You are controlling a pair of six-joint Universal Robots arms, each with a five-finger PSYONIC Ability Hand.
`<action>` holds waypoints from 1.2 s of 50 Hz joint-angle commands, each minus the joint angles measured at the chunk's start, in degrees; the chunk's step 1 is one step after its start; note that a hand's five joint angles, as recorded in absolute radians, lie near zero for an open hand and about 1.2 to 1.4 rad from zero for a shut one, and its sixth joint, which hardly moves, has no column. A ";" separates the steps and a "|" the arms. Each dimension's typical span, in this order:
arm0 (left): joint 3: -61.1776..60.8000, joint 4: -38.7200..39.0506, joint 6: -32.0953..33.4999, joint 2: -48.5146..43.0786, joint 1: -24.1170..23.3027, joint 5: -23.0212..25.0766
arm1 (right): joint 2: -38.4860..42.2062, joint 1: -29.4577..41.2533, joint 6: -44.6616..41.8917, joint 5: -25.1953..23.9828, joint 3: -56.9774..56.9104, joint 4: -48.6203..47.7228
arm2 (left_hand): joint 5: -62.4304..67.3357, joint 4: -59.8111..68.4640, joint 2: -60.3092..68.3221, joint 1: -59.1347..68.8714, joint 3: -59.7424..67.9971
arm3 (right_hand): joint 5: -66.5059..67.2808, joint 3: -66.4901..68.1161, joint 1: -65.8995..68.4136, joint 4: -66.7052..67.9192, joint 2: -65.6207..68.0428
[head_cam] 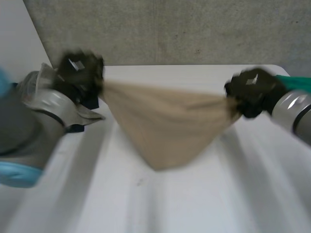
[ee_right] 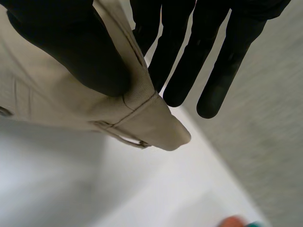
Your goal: Fold the laundry.
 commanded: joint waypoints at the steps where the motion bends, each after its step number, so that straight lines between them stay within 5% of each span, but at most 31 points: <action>1: 5.24 -7.93 -0.76 20.48 4.14 5.03 | -8.35 -0.48 0.38 -0.05 -13.81 6.17 | 13.50 11.30 11.59 14.04 11.89 | 11.98 11.90 17.64 11.48 12.83; 9: 17.02 -25.59 -1.12 12.87 5.29 4.77 | -2.92 1.44 -1.45 -0.23 -23.92 13.63 | 13.50 11.30 11.59 14.04 11.89 | 11.98 11.90 17.64 11.48 12.83; 17: 19.31 -27.90 -0.06 -4.54 5.02 3.62 | 9.03 2.33 -5.33 0.56 -24.99 15.93 | 13.50 11.30 11.59 14.04 11.89 | 11.98 11.90 17.64 11.48 12.83; 22: 23.78 -22.46 1.08 -15.18 3.97 3.10 | 17.21 3.56 -3.75 1.35 -25.77 11.11 | 13.50 11.30 11.59 14.04 11.89 | 11.98 11.90 17.64 11.48 12.83; 27: 36.50 -5.89 2.05 -24.14 4.05 0.30 | 24.94 5.14 -1.82 8.27 -33.66 -5.19 | 13.50 11.30 11.59 14.04 11.89 | 11.98 11.90 17.64 11.48 12.83; 35: 44.54 14.97 -0.14 -18.82 3.88 -2.53 | 22.34 6.28 2.04 10.06 -36.78 -40.26 | 13.50 11.30 11.59 14.04 11.89 | 11.98 11.90 17.64 11.48 12.83; 38: 43.05 17.01 -1.99 -16.26 3.97 -2.18 | 19.08 6.37 4.94 8.48 -33.53 -45.66 | 13.50 11.30 11.59 14.04 11.89 | 11.98 11.90 17.64 11.48 12.83; 49: 29.26 12.54 -5.34 -12.39 5.19 2.39 | 18.27 7.16 5.22 6.80 -28.59 -35.59 | 13.50 11.30 11.59 14.04 11.89 | 11.98 11.90 17.64 11.48 12.83; 60: 4.56 13.67 -3.15 -18.53 5.20 5.82 | 30.57 7.25 0.21 5.39 -19.01 -30.39 | 13.50 11.30 11.59 14.04 11.89 | 11.98 11.90 17.64 11.48 12.83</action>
